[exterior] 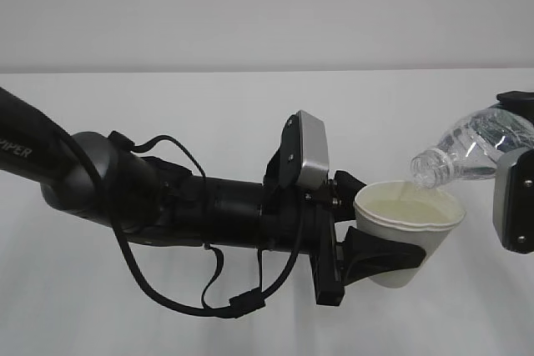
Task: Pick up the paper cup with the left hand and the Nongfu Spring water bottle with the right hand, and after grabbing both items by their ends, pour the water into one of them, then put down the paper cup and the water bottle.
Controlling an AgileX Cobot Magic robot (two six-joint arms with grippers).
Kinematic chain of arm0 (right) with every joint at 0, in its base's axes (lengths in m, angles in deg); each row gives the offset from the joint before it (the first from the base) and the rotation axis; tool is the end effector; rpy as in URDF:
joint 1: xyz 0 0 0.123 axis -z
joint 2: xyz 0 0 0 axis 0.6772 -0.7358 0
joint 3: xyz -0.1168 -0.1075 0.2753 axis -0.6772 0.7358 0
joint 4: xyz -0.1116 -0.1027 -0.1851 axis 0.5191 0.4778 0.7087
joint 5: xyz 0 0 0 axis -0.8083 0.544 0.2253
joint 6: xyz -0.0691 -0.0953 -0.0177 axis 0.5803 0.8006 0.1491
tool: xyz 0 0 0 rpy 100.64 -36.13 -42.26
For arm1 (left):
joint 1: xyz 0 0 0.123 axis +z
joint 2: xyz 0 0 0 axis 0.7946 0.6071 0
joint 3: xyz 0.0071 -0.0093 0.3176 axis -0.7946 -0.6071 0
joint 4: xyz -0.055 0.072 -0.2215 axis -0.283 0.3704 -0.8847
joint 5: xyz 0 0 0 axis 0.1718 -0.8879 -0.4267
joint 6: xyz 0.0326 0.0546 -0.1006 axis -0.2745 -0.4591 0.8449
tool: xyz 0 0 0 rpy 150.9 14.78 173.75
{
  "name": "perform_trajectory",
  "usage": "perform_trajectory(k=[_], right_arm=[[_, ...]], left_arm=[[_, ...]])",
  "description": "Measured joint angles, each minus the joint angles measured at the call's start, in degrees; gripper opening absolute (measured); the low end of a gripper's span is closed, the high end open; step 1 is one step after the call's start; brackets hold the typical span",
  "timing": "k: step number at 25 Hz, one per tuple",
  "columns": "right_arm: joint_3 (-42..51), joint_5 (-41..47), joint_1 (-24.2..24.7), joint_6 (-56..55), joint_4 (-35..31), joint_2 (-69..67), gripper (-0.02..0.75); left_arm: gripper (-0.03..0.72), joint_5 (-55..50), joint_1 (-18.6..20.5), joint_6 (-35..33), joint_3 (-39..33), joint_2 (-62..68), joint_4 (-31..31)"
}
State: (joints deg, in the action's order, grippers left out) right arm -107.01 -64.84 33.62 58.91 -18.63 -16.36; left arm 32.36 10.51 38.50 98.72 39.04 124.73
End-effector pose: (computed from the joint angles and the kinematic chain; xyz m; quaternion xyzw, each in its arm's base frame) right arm 0.2229 0.0354 0.2470 -0.6519 0.4725 -0.4198 0.4189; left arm 0.2564 -0.3559 0.1597 0.5267 0.5244 -0.4978 0.4470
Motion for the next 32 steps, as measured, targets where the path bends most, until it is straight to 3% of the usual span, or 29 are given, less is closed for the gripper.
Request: perform_trajectory(k=[32], right_arm=[[0.0, -4.5, 0.0, -29.5, -0.9, 0.0, 0.361]], left_arm=[[0.416, -0.1, 0.0, 0.0, 0.5, 0.0, -4.2]])
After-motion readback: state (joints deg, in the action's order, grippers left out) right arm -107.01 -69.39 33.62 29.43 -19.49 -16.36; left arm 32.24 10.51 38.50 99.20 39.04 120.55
